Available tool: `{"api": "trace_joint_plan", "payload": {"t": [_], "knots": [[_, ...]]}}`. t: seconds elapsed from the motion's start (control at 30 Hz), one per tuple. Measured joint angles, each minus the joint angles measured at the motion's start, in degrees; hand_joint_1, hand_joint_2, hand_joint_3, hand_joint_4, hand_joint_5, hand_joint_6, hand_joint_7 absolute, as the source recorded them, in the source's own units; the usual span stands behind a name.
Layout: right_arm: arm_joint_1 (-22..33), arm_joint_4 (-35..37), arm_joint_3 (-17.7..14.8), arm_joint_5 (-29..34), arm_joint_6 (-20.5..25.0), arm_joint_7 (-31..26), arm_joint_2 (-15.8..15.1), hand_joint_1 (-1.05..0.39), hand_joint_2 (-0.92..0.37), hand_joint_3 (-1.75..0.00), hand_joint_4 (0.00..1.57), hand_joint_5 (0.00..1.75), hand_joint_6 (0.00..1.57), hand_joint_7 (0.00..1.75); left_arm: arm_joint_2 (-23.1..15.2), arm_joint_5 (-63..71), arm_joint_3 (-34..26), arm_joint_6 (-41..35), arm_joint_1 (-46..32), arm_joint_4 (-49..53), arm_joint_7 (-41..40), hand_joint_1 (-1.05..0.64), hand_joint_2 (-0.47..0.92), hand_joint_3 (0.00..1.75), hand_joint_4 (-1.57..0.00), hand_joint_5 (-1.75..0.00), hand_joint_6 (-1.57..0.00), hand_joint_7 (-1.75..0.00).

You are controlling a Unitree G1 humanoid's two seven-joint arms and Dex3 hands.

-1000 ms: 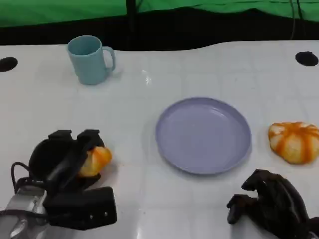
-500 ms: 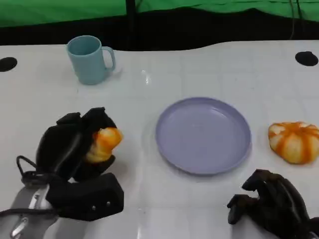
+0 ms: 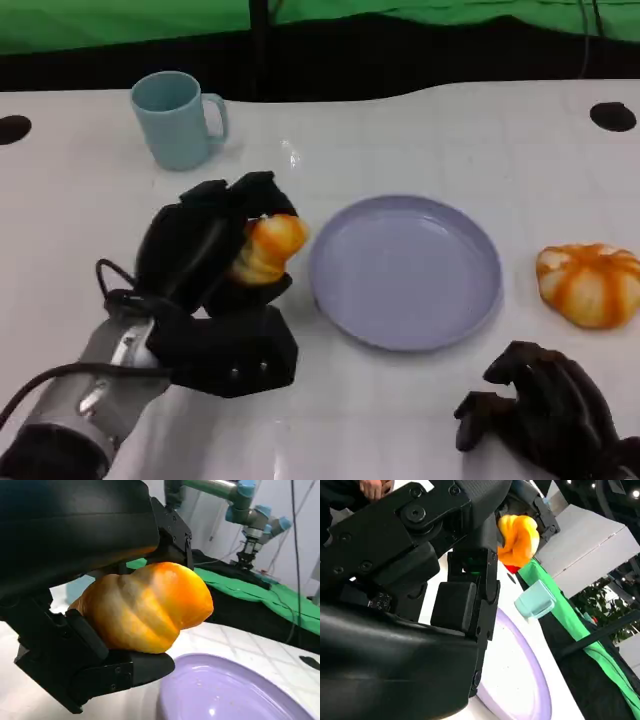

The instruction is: Grasp the bread from the table and place it into the plate.

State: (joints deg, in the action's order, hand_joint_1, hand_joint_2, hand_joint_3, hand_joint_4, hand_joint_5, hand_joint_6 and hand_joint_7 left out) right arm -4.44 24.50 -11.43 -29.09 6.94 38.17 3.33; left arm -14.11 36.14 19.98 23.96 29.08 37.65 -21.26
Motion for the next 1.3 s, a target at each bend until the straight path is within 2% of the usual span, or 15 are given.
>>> {"api": "trace_joint_plan", "payload": {"t": [0.33, 0.5, 0.7, 0.93, 1.03, 1.2, 1.3], "knots": [[0.13, -0.38, 0.09, 0.01, 0.11, -0.5, 0.17, -1.05, -0.7, 0.0, 1.57, 0.74, 1.57, 0.38, 4.86, 1.8, 2.91, 2.63, 6.96, 8.83, -3.4, -0.25, 0.51, 0.99, -0.84, -1.75, -0.6, -1.71], [0.28, -0.48, 0.26, 0.06, 0.11, -0.49, 0.19, -1.05, -0.71, -0.01, 1.57, 0.74, 1.57, 0.37, 8.35, 1.77, 4.4, 2.97, 10.86, 13.94, -3.52, -0.27, 0.48, 1.11, -0.88, -1.75, -0.66, -1.64], [0.68, -0.54, 0.36, 0.07, 0.08, -0.48, 0.19, -1.05, -0.72, -0.01, 1.57, 0.74, 1.57, 0.36, 10.7, 2.3, 6.17, 2.34, 14.39, 18.7, -3.89, -0.28, 0.48, 1.15, -0.9, -1.75, -0.71, -1.59], [0.85, -0.54, 0.6, 0.21, -0.88, -0.34, 0.27, -1.04, -0.73, -0.01, 1.57, 0.76, 1.57, 0.38, 13.91, 3.0, 8.23, 0.99, 19.45, 24.03, -3.84, -0.28, 0.5, 1.1, -0.9, -1.75, -0.74, -1.49], [1.03, -0.64, 0.75, 0.2, -0.88, -0.44, 0.3, -1.05, -0.72, 0.0, 1.57, 0.76, 1.57, 0.37, 15.12, 3.55, 9.09, 0.46, 20.44, 25.93, -3.83, -0.28, 0.53, 1.08, -0.93, -1.75, -0.75, -1.36], [1.28, -0.91, 1.02, 0.12, -0.69, -0.49, 0.34, -1.05, -0.71, 0.0, 1.57, 0.75, 1.57, 0.36, 16.41, 4.02, 10.26, -0.83, 21.89, 28.56, -3.14, -0.28, 0.57, 1.02, -0.92, -1.75, -0.69, -1.54], [1.49, -1.2, 1.13, 0.1, -0.66, -0.57, 0.37, -1.05, -0.71, -0.01, 1.57, 0.75, 1.57, 0.37, 16.92, 4.3, 11.33, -1.81, 22.93, 29.61, -2.09, -0.28, 0.61, 0.97, -0.88, -1.75, -0.69, -1.42]]}}
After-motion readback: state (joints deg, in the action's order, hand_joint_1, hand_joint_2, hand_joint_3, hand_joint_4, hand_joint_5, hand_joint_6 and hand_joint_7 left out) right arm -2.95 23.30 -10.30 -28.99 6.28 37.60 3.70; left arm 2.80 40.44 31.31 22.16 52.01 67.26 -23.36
